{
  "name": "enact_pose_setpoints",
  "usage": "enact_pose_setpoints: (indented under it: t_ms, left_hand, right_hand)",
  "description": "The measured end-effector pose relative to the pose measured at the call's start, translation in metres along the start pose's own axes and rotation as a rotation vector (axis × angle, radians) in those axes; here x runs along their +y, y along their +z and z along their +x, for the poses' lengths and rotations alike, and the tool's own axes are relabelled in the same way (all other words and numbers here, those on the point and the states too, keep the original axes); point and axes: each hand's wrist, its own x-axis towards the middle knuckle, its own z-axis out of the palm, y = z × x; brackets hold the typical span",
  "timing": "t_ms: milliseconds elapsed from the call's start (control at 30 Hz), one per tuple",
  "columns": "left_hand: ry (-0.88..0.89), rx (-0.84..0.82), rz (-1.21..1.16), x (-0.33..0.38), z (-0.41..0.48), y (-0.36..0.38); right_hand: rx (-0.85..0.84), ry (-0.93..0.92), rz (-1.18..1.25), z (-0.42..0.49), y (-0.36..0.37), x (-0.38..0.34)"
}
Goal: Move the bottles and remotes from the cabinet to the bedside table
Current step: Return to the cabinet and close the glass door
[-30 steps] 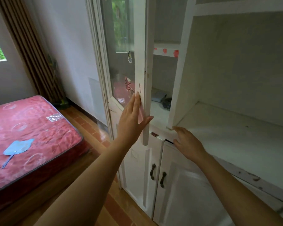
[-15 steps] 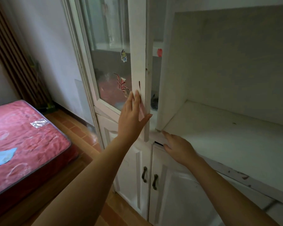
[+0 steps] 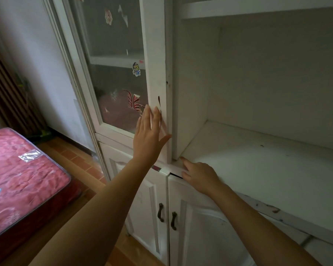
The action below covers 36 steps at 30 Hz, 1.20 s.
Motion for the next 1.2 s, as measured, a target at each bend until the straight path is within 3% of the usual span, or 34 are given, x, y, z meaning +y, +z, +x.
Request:
enact_pose_setpoints:
  t_ms: [233, 433, 800, 1200]
  left_hand:
    - [0.140, -0.065, 0.164, -0.028, 0.013, -0.007]
    - [0.165, -0.158, 0.231, -0.045, 0.020, -0.005]
    - [0.163, -0.182, 0.174, -0.053, 0.027, 0.005]
    - [0.201, -0.230, 0.129, -0.055, 0.026, -0.005]
  right_hand:
    - [0.044, 0.055, 0.202, 0.011, -0.001, 0.003]
    - [0.211, 0.082, 0.348, 0.034, -0.012, -0.008]
    - [0.251, 0.074, 0.371, 0.063, -0.009, -0.018]
    - [0.235, 0.114, 0.401, 0.035, -0.015, -0.013]
